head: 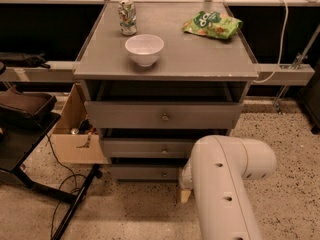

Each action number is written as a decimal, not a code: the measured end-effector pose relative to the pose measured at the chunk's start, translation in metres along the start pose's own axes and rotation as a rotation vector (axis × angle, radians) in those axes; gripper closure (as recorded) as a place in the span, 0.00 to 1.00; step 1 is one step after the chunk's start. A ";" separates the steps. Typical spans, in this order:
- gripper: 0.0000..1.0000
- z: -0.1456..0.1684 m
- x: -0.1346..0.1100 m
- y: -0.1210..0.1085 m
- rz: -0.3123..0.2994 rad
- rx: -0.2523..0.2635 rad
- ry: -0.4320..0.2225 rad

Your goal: Open bottom drawer

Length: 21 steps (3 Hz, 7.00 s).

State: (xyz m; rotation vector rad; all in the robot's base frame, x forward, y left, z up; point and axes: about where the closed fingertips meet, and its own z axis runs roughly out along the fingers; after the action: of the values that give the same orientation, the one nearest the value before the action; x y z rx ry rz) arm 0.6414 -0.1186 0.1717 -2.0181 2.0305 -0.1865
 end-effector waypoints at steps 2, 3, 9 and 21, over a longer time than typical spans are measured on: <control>0.00 -0.005 -0.002 -0.005 0.001 0.034 -0.008; 0.00 -0.005 -0.002 -0.005 0.001 0.034 -0.008; 0.00 0.024 -0.030 -0.032 -0.053 0.065 -0.012; 1.00 -0.017 -0.017 -0.006 -0.070 -0.071 0.078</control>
Offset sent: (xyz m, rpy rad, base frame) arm 0.0522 0.0122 0.0316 0.0276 -0.1591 0.0052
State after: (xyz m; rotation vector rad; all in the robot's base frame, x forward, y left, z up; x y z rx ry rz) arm 0.6427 -0.1032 0.1914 -2.1595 2.0410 -0.2129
